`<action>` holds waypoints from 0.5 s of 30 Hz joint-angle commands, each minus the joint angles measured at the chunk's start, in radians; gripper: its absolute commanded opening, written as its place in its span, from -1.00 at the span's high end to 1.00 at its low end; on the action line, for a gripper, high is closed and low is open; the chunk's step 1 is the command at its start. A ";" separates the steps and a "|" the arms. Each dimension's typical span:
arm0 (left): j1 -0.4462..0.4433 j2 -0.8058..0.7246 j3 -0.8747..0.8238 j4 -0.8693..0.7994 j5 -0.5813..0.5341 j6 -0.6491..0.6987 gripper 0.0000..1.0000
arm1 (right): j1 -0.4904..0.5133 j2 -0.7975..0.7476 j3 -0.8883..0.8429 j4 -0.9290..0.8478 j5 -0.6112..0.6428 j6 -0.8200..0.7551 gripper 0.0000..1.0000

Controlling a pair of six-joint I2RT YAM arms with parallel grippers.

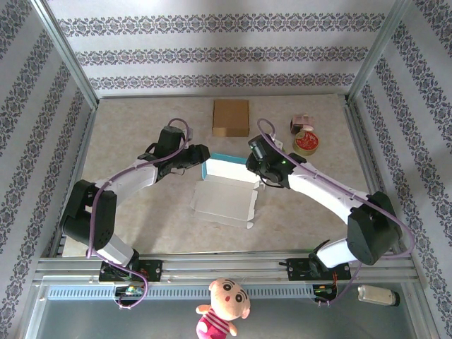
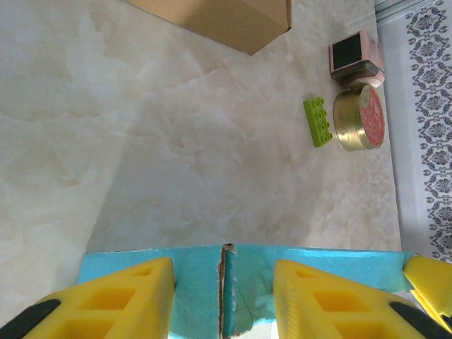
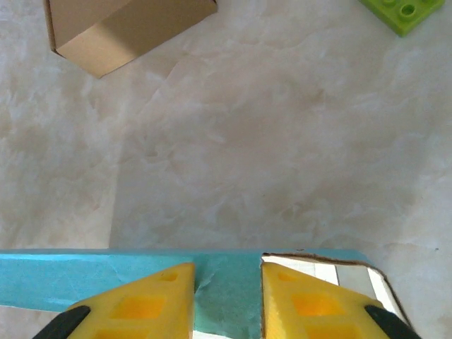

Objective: Fold the paper box

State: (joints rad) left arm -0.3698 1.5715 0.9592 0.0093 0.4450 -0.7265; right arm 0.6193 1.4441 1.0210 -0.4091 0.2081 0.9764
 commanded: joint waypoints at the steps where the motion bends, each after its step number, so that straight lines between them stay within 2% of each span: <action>1: -0.017 -0.022 -0.014 0.006 -0.009 -0.004 0.19 | 0.007 -0.009 -0.026 -0.052 0.055 -0.025 0.45; 7: -0.018 -0.025 -0.018 0.000 -0.015 -0.002 0.19 | 0.018 -0.069 -0.022 -0.080 0.049 -0.064 0.08; 11: -0.020 -0.024 -0.017 -0.006 -0.022 0.004 0.19 | 0.084 -0.222 -0.110 -0.085 0.128 -0.077 0.03; 15: -0.022 -0.020 -0.012 -0.014 -0.031 0.010 0.19 | 0.173 -0.370 -0.285 0.012 0.178 -0.075 0.06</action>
State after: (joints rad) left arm -0.3740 1.5703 0.9592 0.0093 0.4339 -0.7269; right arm 0.7517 1.1309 0.8280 -0.4263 0.3096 0.9123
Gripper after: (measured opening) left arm 0.405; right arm 0.471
